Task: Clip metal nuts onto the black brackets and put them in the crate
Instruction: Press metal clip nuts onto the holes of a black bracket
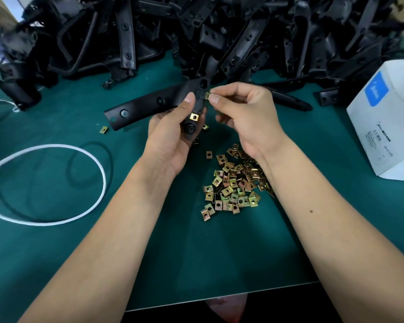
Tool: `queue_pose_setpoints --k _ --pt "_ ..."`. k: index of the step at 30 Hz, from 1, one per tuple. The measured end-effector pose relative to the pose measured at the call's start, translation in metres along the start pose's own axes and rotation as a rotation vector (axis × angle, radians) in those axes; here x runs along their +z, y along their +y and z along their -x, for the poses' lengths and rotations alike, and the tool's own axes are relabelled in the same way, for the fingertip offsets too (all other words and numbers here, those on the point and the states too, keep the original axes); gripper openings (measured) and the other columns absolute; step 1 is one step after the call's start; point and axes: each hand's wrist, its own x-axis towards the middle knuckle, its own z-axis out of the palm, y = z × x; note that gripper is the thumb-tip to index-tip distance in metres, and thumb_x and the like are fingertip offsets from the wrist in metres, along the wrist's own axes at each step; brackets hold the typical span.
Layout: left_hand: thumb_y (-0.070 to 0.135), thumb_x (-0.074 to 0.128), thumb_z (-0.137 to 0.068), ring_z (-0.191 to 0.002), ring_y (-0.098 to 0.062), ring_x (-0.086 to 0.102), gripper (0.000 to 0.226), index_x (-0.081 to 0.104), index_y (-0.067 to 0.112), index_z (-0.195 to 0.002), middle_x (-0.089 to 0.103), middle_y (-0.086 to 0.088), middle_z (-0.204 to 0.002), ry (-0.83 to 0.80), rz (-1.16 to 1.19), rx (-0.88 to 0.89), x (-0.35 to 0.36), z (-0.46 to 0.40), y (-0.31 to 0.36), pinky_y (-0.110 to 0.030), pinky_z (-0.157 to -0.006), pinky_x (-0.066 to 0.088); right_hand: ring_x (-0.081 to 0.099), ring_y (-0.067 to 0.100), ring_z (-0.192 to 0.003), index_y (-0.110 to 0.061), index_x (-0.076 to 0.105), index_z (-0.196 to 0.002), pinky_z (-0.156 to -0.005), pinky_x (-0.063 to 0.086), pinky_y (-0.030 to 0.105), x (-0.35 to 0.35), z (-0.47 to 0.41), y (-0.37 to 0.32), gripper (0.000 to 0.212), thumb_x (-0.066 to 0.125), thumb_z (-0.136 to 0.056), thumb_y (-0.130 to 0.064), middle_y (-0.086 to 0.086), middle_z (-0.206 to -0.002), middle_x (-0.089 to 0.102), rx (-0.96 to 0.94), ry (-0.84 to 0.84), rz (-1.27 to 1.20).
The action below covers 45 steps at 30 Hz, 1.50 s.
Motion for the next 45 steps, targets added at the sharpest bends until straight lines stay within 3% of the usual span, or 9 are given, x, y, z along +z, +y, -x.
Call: queue_pose_setpoints --k 6,18,24,30,32,34,38,40,45 --pt "0.012 0.070 -0.095 -0.086 -0.018 0.074 0.013 0.070 0.003 -0.105 0.077 -0.006 -0.096 -0.073 0.017 -0.049 -0.001 0.003 0.001 -0.025 -0.075 0.060 0.062 0.015 -0.068 -0.007 0.074 -0.094 -0.073 0.054 0.030 -0.004 -0.002 -0.001 0.012 0.076 -0.088 0.003 0.004 -0.078 0.071 0.053 -0.027 -0.067" --pt "0.014 0.076 -0.079 -0.082 -0.017 0.074 0.020 0.074 0.005 -0.097 0.076 -0.008 -0.095 -0.112 0.045 -0.143 0.002 0.005 0.002 -0.023 -0.068 0.059 0.061 0.013 -0.069 -0.007 0.061 -0.108 -0.074 0.048 0.035 0.002 0.002 -0.003 0.028 0.074 -0.087 0.006 -0.005 -0.067 0.067 -0.017 -0.024 -0.086" --pt "0.009 0.075 -0.092 -0.096 -0.022 0.075 0.042 0.059 -0.003 -0.130 0.075 -0.012 -0.113 0.067 -0.166 0.095 0.009 0.006 -0.007 -0.034 -0.082 0.061 0.065 0.019 -0.089 -0.011 0.068 -0.107 -0.090 0.058 0.043 0.015 0.005 0.001 0.022 0.073 -0.090 0.002 0.009 -0.091 0.067 -0.013 0.080 -0.102" --pt "0.014 0.069 -0.097 -0.104 -0.031 0.073 0.007 0.075 0.014 -0.092 0.078 -0.010 -0.100 0.168 -0.449 0.213 0.012 0.002 -0.019 -0.051 -0.103 0.054 0.070 0.019 -0.098 0.001 0.069 -0.116 -0.092 0.059 0.034 0.033 0.004 0.003 0.024 0.072 -0.093 -0.001 0.014 -0.105 0.076 -0.041 0.138 -0.078" --pt "0.011 0.069 -0.095 -0.102 -0.026 0.070 0.007 0.071 0.006 -0.099 0.074 -0.010 -0.098 0.149 -0.387 0.254 0.013 0.002 -0.019 -0.050 -0.107 0.051 0.071 0.018 -0.093 0.001 0.069 -0.115 -0.084 0.060 0.028 0.031 0.003 0.004 0.023 0.072 -0.092 0.000 0.017 -0.104 0.076 -0.056 0.185 -0.020" --pt "0.014 0.076 -0.086 -0.099 -0.022 0.067 0.030 0.065 0.001 -0.110 0.070 -0.009 -0.102 0.179 -0.263 0.306 0.011 0.004 -0.011 -0.042 -0.101 0.055 0.071 0.015 -0.088 0.000 0.069 -0.115 -0.080 0.060 0.027 0.024 0.001 0.005 0.023 0.073 -0.092 -0.002 0.016 -0.102 0.076 -0.045 0.245 -0.007" --pt "0.006 0.080 -0.084 -0.084 -0.025 0.068 0.025 0.062 0.013 -0.100 0.069 -0.011 -0.098 0.204 -0.184 0.434 0.003 0.003 0.002 -0.032 -0.072 0.056 0.070 0.009 -0.080 -0.002 0.068 -0.116 -0.079 0.061 0.029 0.015 -0.003 0.004 0.025 0.075 -0.092 -0.004 0.007 -0.092 0.075 -0.008 0.287 0.004" --pt "0.004 0.081 -0.084 -0.079 -0.028 0.071 0.026 0.062 0.013 -0.100 0.070 -0.012 -0.093 0.248 -0.154 0.447 0.001 0.004 0.005 -0.031 -0.068 0.055 0.069 0.002 -0.077 -0.008 0.066 -0.119 -0.074 0.057 0.022 0.015 -0.003 0.004 0.030 0.078 -0.091 -0.010 -0.001 -0.090 0.073 -0.018 0.295 0.066" --pt "0.010 0.084 -0.085 -0.083 -0.034 0.078 0.024 0.062 0.010 -0.096 0.076 -0.010 -0.090 0.311 -0.057 0.461 -0.003 0.007 0.009 -0.031 -0.069 0.059 0.070 0.012 -0.100 -0.026 0.060 -0.118 -0.090 0.058 0.033 0.018 0.000 0.007 0.042 0.083 -0.084 -0.033 0.000 -0.107 0.074 -0.125 0.310 0.215"
